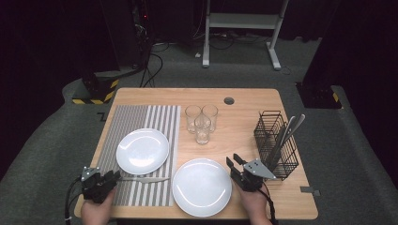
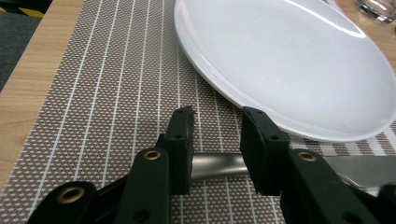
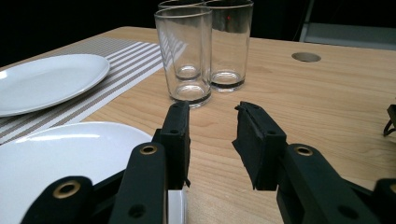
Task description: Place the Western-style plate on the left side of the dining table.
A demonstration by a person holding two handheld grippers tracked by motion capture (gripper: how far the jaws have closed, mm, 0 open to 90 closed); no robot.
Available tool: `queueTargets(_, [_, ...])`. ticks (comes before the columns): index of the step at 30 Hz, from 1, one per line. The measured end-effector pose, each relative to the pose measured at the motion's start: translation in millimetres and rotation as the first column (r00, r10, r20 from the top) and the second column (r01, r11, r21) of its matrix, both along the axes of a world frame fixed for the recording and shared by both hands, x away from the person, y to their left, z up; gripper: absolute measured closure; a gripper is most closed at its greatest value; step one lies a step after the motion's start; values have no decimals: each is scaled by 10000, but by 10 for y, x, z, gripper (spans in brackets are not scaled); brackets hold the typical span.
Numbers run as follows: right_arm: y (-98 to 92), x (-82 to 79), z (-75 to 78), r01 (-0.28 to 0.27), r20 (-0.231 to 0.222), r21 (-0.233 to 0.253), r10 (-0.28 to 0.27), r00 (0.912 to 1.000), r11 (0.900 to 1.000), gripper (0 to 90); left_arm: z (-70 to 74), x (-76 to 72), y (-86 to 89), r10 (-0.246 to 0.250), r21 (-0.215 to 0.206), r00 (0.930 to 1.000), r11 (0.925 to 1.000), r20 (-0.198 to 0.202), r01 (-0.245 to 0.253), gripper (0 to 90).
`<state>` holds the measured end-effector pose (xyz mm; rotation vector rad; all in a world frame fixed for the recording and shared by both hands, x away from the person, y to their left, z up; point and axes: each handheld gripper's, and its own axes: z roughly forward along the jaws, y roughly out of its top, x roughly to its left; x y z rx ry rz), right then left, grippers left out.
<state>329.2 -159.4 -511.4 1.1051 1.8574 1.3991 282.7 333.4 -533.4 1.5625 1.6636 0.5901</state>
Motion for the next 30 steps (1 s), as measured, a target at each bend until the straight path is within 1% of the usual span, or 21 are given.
queueTargets(5, [1,2,-9,-4,-38,-24,4,10000,10000,644,-15,37,-17,-57,95,10000,9999,-63,57,634])
queueTargets(6, [5,4,-12,-16,-46,-24,16,10000,10000,644,-24,49,-25,-59,168,9999,9998,-82,61,633])
queueTargets(7, [5,4,-12,-16,-46,-24,16,10000,10000,644,-35,59,-31,-93,161,9999,9998,-138,95,633])
queueTargets(11, [14,2,-17,-32,-46,-47,32,10000,10000,644,-46,57,-44,-321,313,9995,9990,-75,323,638])
queueTargets(12, [16,3,-20,-49,-64,-54,49,10000,10000,644,-45,49,-47,-456,444,9989,9980,-107,460,654])
queueTargets(13, [16,3,-20,-49,-64,-54,49,10000,10000,644,-45,49,-47,-456,444,9989,9980,-107,460,655])
queueTargets(14, [16,4,-24,-56,-79,-78,55,10000,10000,644,-45,41,-62,-477,702,9988,9964,-123,484,667])
queueTargets(15, [16,4,-24,-56,-79,-78,55,10000,10000,644,-45,41,-62,-477,702,9988,9964,-123,484,667])
queueTargets(17, [15,1,-29,-62,-91,-92,61,9999,9999,644,-43,32,-78,-480,874,9988,9950,-126,490,667])
queueTargets(18, [11,-1,-32,-61,-102,-97,60,9999,9999,644,-43,13,-84,-538,1031,9985,9932,-135,549,670])
queueTargets(20, [5,-6,-32,-50,-101,-90,49,9999,9999,645,-43,-3,-73,-579,1083,9982,9924,-146,591,691])
queueTargets(25, [3,-7,-35,-59,-122,-74,58,9999,10000,644,-41,-13,-50,-559,995,9983,9934,-190,575,711])
queueTargets(27, [8,-13,-32,-86,-95,-79,86,9999,9999,645,-42,-12,-51,-543,1036,9984,9930,-182,559,726])
queueTargets(30, [2,-14,-30,-71,-83,-80,71,9999,9999,645,-43,-14,-25,-565,882,9982,9944,-188,580,735])
